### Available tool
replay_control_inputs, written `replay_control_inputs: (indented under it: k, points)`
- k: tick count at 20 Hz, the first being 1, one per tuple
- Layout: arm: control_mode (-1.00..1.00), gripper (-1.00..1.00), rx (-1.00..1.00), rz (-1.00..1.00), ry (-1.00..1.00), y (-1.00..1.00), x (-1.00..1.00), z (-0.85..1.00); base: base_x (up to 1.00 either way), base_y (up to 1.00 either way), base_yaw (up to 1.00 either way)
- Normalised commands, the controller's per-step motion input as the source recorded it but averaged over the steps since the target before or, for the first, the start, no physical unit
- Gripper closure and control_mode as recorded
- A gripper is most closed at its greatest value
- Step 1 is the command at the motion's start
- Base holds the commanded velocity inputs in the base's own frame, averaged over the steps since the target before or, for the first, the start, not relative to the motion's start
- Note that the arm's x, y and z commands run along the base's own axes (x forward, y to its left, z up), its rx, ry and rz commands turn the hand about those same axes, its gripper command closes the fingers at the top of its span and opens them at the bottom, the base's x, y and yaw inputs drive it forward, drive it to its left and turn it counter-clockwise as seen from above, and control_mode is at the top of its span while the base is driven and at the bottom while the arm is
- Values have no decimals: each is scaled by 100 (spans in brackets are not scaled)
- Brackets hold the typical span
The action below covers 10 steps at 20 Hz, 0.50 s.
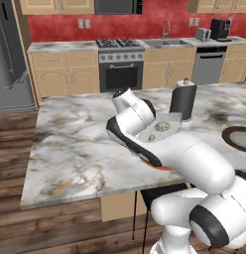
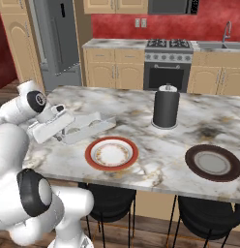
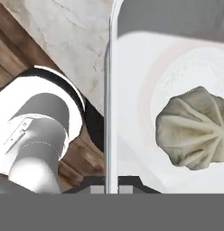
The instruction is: Place two dumplings into each of the tupperware containers and then place the containers in the fridge.
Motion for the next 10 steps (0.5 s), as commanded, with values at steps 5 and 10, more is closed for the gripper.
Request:
replay_control_inputs:
  k: [5, 10]
  points:
    - [-100, 100, 1, 47, 0, -93, -83, 30, 0, 0, 0]
    - [-100, 100, 12, 55, -2, -74, -77, 28, 0, 0, 0]
